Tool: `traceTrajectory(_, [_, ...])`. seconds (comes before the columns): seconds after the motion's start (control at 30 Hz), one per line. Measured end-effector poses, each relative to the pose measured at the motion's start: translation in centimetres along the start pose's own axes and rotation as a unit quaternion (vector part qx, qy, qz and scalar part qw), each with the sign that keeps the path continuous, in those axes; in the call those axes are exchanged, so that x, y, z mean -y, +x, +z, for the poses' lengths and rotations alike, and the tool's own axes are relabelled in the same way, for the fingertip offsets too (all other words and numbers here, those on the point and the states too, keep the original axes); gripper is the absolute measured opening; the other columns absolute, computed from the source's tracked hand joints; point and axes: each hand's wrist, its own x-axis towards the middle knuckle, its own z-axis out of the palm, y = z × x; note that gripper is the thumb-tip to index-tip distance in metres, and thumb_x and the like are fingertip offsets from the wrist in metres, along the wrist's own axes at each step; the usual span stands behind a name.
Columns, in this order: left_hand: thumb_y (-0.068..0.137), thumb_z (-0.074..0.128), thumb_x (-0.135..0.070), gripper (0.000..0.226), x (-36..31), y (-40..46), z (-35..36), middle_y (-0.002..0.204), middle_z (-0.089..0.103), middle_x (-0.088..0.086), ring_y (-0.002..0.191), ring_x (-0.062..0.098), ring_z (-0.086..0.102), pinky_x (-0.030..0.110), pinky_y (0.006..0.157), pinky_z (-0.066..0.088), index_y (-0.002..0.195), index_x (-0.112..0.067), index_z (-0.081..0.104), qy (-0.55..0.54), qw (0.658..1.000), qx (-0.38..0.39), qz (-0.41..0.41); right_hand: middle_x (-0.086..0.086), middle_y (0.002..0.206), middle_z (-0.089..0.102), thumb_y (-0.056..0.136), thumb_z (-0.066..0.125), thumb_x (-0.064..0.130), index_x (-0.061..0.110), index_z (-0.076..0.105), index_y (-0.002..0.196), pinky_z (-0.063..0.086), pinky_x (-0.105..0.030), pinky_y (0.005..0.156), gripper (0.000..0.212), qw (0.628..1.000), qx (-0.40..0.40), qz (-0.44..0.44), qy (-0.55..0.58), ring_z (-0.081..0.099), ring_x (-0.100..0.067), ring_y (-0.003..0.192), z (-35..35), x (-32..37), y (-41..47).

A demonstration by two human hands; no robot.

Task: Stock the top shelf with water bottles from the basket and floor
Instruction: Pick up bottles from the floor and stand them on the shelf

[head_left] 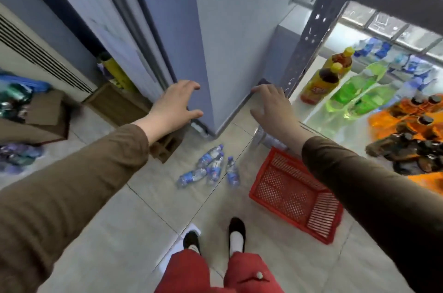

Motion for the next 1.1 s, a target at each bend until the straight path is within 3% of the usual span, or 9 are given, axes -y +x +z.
traceTrajectory(0.23, [0.085,0.075,-0.042,0.068,7.7,2.4,1.3,0.146,0.049,0.003,0.135,0.025,0.046,0.045,0.109,0.043,0.143,-0.019,0.047,-0.011,0.998,0.05,0.038,-0.011,0.146,0.054,0.097,0.068,0.023,0.014,0.053,0.143,0.043,-0.049,0.111,0.05,0.998,-0.001,0.063,-0.003,0.048,-0.034,0.134,6.2,3.7,2.6])
traceTrajectory(0.53, [0.087,0.076,-0.038,0.064,17.7,5.8,7.8,0.142,0.053,0.007,0.131,0.027,0.05,0.041,0.107,0.044,0.141,-0.016,0.05,-0.006,0.982,0.174,0.072,-0.014,0.142,0.056,0.093,0.068,0.019,0.011,0.054,0.14,0.046,-0.051,0.106,0.05,0.975,0.023,0.218,0.04,0.052,-0.037,0.13,18.9,4.5,3.9])
traceTrajectory(0.77, [0.086,0.076,-0.039,0.063,21.6,9.1,21.4,0.139,0.054,0.009,0.127,0.028,0.051,0.042,0.105,0.045,0.139,-0.017,0.05,-0.005,0.963,0.265,0.037,-0.016,0.142,0.055,0.096,0.066,0.024,0.012,0.051,0.143,0.047,-0.053,0.109,0.051,0.941,0.079,0.317,0.09,0.052,-0.037,0.13,31.0,-2.6,4.3])
traceTrajectory(1.1, [0.086,0.077,-0.035,0.061,28.6,14.7,45.0,0.14,0.054,0.009,0.126,0.026,0.053,0.037,0.103,0.043,0.137,-0.016,0.05,-0.052,0.942,0.328,-0.044,-0.021,0.151,0.055,0.101,0.064,0.025,0.001,0.05,0.147,0.042,-0.044,0.116,0.054,0.867,0.106,0.456,0.169,0.053,-0.04,0.139,51.0,-15.4,4.8])
